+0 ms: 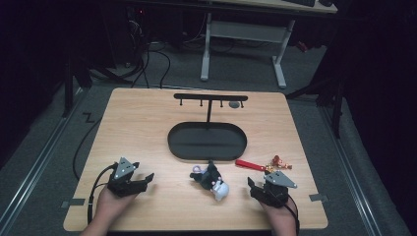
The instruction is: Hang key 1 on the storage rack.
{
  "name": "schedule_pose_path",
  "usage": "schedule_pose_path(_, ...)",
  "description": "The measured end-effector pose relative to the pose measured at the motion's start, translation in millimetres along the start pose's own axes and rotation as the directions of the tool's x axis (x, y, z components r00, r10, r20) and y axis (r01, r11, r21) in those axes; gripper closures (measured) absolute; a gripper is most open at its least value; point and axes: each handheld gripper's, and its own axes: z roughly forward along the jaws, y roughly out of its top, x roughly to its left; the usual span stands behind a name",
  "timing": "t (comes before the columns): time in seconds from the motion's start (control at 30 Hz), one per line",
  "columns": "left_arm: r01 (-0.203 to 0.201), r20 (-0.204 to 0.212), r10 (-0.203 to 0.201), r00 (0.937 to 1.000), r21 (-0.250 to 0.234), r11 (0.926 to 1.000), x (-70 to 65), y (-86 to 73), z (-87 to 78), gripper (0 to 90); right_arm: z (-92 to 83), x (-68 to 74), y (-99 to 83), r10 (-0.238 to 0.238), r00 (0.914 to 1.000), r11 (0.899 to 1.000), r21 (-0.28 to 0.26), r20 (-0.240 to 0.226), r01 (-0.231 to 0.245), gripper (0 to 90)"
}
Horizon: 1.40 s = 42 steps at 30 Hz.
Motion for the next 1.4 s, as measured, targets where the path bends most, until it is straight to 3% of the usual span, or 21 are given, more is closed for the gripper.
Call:
schedule_pose_path(0.2,-0.009,-0.008,0.008,0.9999,0.000,1.0000,0.8,-1.2,-1.0,28.3,3.9,2.4,1.4,-0.013,0.9998,1.000,0.005,-0.012,0.014,29.9)
schedule_pose_path(0.73,-0.039,-0.029,0.039,0.9988,0.006,0.9992,-1.3,-0.4,-0.7,28.1,1.5,0.1,2.3,0.004,0.9996,1.000,0.004,-0.026,-0.004,31.0)
schedule_pose_path(0.97,-0.046,-0.031,0.046,0.9985,0.011,0.9989,-2.5,-0.5,-0.4,28.7,2.1,0.9,5.5,0.012,0.9989,0.999,0.041,-0.046,-0.011,27.2)
schedule_pose_path(1.2,-0.049,-0.025,0.050,0.9985,0.023,0.9985,-3.9,0.4,-0.5,28.2,-0.1,3.7,9.5,-0.023,0.9987,0.997,0.069,-0.046,0.026,25.3)
schedule_pose_path(1.4,-0.086,-0.027,0.086,0.9960,0.006,0.9963,-12.6,6.1,-7.6,28.3,-0.9,8.5,13.4,-0.029,0.9973,0.995,0.095,-0.067,0.036,19.6)
